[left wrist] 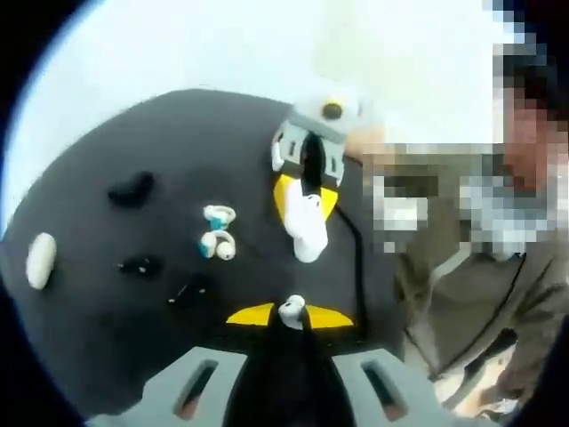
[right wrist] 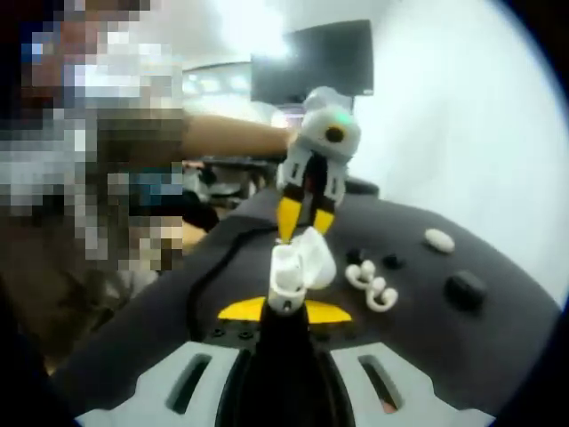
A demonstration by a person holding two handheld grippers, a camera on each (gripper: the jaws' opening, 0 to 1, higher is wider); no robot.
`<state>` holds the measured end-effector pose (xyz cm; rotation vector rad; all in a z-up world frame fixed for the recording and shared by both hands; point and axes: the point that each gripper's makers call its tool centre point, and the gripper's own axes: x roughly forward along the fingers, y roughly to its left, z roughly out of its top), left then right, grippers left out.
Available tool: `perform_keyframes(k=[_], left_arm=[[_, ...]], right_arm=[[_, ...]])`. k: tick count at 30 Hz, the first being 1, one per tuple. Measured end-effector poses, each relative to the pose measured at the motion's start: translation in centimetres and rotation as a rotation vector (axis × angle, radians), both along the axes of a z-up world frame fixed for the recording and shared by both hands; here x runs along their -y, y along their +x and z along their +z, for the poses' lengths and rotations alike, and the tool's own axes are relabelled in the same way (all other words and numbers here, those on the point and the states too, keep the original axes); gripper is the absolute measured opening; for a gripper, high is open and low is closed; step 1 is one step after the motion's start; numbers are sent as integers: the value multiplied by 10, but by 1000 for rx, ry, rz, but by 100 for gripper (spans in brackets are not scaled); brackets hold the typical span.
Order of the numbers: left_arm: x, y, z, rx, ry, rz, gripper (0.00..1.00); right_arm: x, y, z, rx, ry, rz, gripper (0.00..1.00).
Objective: Pick up three earphones and place each one into its charging case using tactile feedback, ensure that each earphone is properly inserted and securely positioned inside the case.
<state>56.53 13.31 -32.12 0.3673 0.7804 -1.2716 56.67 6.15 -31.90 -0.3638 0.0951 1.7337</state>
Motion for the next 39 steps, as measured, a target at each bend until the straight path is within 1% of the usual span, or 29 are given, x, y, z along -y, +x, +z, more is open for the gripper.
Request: perform_keyframes(k=[2, 4, 6, 8, 9, 10, 11, 13, 15, 17, 18, 19, 20, 21, 24, 26, 28, 29, 30, 32, 34, 39], left_arm=[[-4, 2, 3, 94, 2, -6, 8], [-8, 5, 10, 190, -16, 14, 8], [-9, 6, 19, 247, -69, 42, 8], [-11, 4, 25, 267, -114, 56, 8], [-14, 7, 25, 288, -113, 72, 8], [-16, 10, 27, 331, -104, 89, 8], [-17, 12, 29, 356, -101, 92, 8], [-13, 13, 38, 445, -105, 102, 8], [-4, 7, 47, 541, -95, 64, 8], [6, 1, 62, 631, -124, 36, 8], [10, -1, 68, 662, -134, 32, 8], [13, -1, 73, 706, -123, 21, 8], [15, -2, 73, 751, -80, -3, 8], [19, -4, 74, 780, -52, -24, 8], [29, -8, 74, 827, -31, -63, 8], [32, -7, 76, 887, -3, -76, 8], [33, -5, 75, 940, 43, -92, 8], [34, -5, 73, 952, 49, -97, 8], [33, -3, 72, 975, 77, -110, 8], [35, -3, 69, 968, 70, -110, 8], [38, -4, 68, 954, 48, -116, 8], [43, -4, 66, 974, 43, -133, 8]], right_arm=[[0, 0, 0, 0, 0, -1, 17], [0, 1, 0, 0, -1, -1, 17], [0, 1, 0, 1, 0, -1, 17], [0, 1, 0, 2, -1, -2, 17], [0, 1, 0, 2, -1, -2, 17], [0, 1, 0, 1, -1, -2, 17], [0, 1, 0, 1, -1, -2, 17], [-1, 2, 0, 2, 0, -2, 17], [-1, 2, -1, 1, 0, -2, 17], [-1, 2, -1, 0, 0, -2, 17], [-1, 2, -1, -1, 0, -2, 17], [-1, 2, -1, -2, 0, -2, 17], [0, 2, -1, -2, 0, -2, 17], [0, 2, -1, -2, 0, -1, 17], [0, 2, -1, -3, 0, -1, 17], [0, 2, -1, 0, 1, -2, 17], [0, 1, -1, 0, 1, -2, 17], [0, 1, -1, 0, 1, -2, 17], [1, 1, -1, 0, 1, -2, 17], [1, 1, -1, 2, 1, -2, 17], [0, 1, -1, 2, 1, -1, 17], [0, 2, -1, 3, 1, -2, 17]])
